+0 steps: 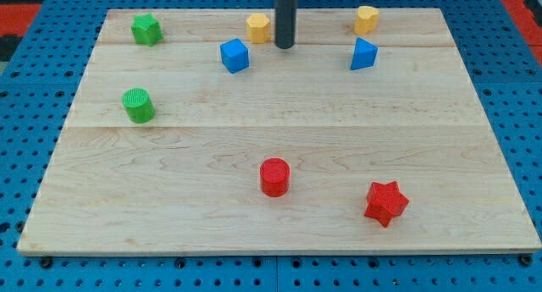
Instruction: Place the blue cube to the left center of the board
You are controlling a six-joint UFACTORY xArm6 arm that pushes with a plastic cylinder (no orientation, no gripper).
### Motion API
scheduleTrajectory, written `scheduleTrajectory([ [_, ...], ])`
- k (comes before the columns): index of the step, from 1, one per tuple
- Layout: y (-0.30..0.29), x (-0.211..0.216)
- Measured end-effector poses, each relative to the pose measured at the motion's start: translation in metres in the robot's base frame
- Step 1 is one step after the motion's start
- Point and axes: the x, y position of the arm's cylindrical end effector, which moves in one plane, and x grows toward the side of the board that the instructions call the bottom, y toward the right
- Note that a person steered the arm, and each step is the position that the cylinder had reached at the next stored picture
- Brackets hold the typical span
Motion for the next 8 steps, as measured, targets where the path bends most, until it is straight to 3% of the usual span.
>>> scheduleTrajectory([
  [3,-0.115,0.028],
  [4,-0.185,0.039],
  [8,-0.224,0.065],
])
